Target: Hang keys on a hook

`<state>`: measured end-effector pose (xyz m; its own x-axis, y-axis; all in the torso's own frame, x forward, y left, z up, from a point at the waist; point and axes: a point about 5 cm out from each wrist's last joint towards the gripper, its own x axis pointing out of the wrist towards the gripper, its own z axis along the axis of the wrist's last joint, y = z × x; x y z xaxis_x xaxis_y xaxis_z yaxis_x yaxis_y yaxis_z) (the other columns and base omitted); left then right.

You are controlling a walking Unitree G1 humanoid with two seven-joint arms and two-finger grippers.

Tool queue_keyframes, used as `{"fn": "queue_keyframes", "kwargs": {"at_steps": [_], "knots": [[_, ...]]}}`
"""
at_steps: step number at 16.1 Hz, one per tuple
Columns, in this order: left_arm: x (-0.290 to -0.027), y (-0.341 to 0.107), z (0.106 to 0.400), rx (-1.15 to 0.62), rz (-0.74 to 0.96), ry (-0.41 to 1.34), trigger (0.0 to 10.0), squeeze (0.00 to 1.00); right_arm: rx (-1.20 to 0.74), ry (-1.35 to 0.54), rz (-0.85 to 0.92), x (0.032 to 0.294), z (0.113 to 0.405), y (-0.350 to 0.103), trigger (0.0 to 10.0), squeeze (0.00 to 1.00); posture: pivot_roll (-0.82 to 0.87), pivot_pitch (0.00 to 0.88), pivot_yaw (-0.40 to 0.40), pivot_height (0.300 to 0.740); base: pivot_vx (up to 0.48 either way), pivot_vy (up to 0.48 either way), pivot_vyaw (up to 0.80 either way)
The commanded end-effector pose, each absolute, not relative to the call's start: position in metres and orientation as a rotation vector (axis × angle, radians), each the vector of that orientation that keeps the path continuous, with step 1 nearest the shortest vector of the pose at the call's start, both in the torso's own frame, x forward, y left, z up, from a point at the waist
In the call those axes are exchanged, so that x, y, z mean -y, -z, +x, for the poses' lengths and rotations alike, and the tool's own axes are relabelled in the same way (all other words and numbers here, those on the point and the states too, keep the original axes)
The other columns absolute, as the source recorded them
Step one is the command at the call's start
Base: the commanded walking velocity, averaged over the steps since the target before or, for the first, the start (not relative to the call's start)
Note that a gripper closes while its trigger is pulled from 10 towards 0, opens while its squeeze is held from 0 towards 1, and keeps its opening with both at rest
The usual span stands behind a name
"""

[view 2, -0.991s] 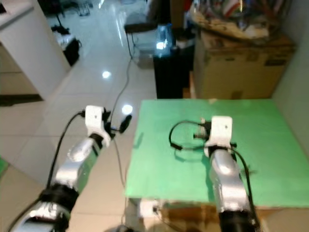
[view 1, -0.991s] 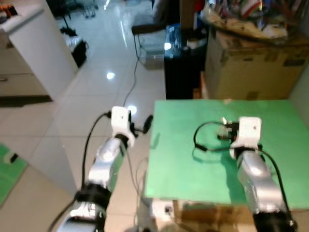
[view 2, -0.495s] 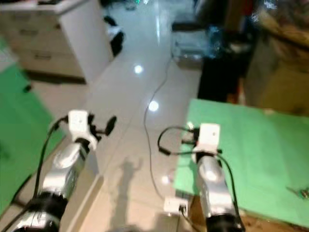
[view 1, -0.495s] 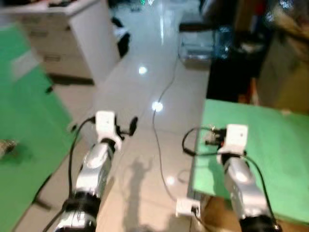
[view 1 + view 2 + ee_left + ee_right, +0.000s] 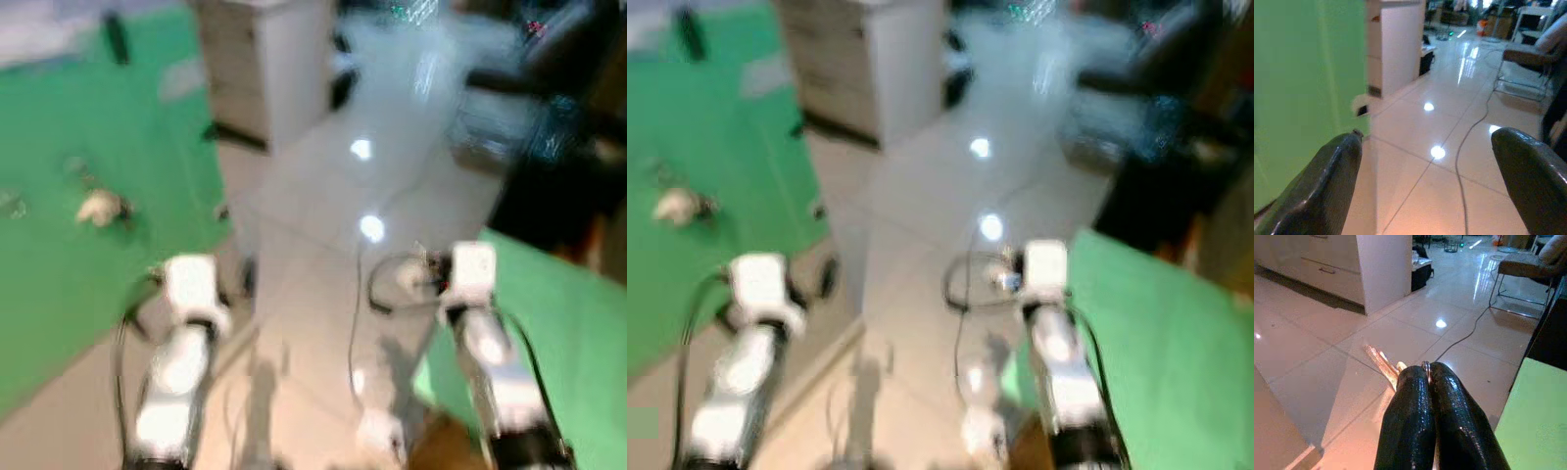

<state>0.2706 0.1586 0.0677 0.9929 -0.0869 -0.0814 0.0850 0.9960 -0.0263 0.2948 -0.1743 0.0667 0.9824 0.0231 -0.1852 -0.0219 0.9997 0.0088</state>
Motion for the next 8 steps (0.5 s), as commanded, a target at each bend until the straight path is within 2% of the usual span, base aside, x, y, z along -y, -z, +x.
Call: {"fn": "queue_keyframes", "kwargs": {"at_steps": [1,3,8], "knots": [[-0.159,-0.075,0.276,-0.06,0.027,0.1,10.0,0.0,-0.151,-0.014,0.042,0.174,0.302,-0.073,10.0,0.0,-0.01,0.0,-0.004,0.74,0.0,-0.48,0.62],[-0.158,-0.083,0.28,-0.032,0.09,0.12,10.0,0.0,-0.123,-0.03,0.054,0.167,0.306,-0.079,10.0,0.0,0.0,0.0,0.0,0.74,0.0,-0.48,0.61],[-0.157,-0.079,0.299,-0.099,0.059,0.092,10.0,0.0,-0.125,-0.038,0.067,0.167,0.307,-0.072,10.0,0.0,-0.02,0.0,0.027,0.74,0.0,-0.48,0.6]]}}
